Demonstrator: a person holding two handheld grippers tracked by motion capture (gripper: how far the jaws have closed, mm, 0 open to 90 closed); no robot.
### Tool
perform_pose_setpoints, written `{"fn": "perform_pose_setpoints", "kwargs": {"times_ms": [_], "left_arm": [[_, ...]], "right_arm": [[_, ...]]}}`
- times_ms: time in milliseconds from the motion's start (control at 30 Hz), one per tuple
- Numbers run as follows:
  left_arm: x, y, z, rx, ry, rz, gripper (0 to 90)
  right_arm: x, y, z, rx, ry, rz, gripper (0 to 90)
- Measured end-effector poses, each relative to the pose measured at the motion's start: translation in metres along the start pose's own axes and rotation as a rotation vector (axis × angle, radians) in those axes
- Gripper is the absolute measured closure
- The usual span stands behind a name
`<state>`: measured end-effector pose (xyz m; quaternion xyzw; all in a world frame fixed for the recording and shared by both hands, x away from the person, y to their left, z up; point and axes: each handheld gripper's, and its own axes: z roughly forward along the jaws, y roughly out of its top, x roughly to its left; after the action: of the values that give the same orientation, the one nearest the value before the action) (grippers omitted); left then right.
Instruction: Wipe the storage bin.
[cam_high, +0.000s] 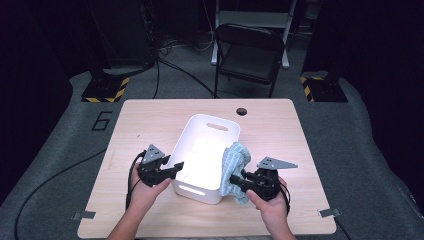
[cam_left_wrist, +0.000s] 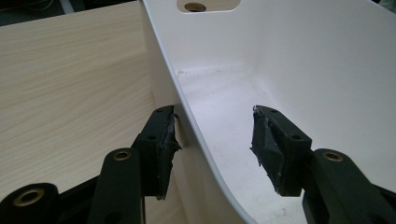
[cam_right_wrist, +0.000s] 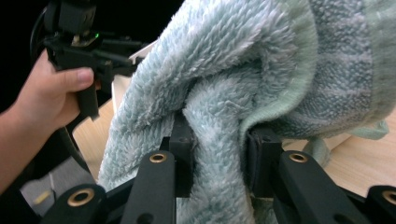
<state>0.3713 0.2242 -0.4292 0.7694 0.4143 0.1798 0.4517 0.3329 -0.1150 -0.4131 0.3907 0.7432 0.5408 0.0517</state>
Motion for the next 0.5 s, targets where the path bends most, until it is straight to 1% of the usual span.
{"fn": "perform_pose_setpoints", "kwargs": {"times_ms": [67,233,333,367,400,433,500], "left_arm": [[-0.0002,0.0,0.0,-0.001,0.001,0.001,49.4],[-0.0004,-0.0001,-0.0002,0.002,0.0,0.003,49.3],[-0.0006,-0.0002,-0.0003,0.004,-0.004,0.0,49.2],[-0.0005,-0.0002,-0.0003,0.004,-0.005,0.0,49.2],[-0.0005,-0.0002,-0.0003,0.004,-0.005,0.0,49.2],[-0.0006,-0.0002,-0.0002,0.003,-0.004,-0.001,49.2],[-0.0007,-0.0002,-0.0002,0.003,-0.004,-0.001,49.2]], "right_arm": [[0.0024,-0.0012,0.0018,0.016,-0.021,-0.019,68.4],[-0.0032,-0.004,0.0039,0.024,-0.004,0.019,68.7],[-0.0037,-0.005,0.0051,0.027,-0.006,0.014,69.0],[-0.0034,-0.0051,0.0053,0.026,-0.003,0.026,69.0],[-0.0047,-0.0056,0.0058,0.024,-0.003,0.023,69.1],[-0.0054,-0.0062,0.0059,0.024,0.004,0.034,69.1],[-0.0061,-0.0068,0.0061,0.024,0.005,0.039,69.2]]}}
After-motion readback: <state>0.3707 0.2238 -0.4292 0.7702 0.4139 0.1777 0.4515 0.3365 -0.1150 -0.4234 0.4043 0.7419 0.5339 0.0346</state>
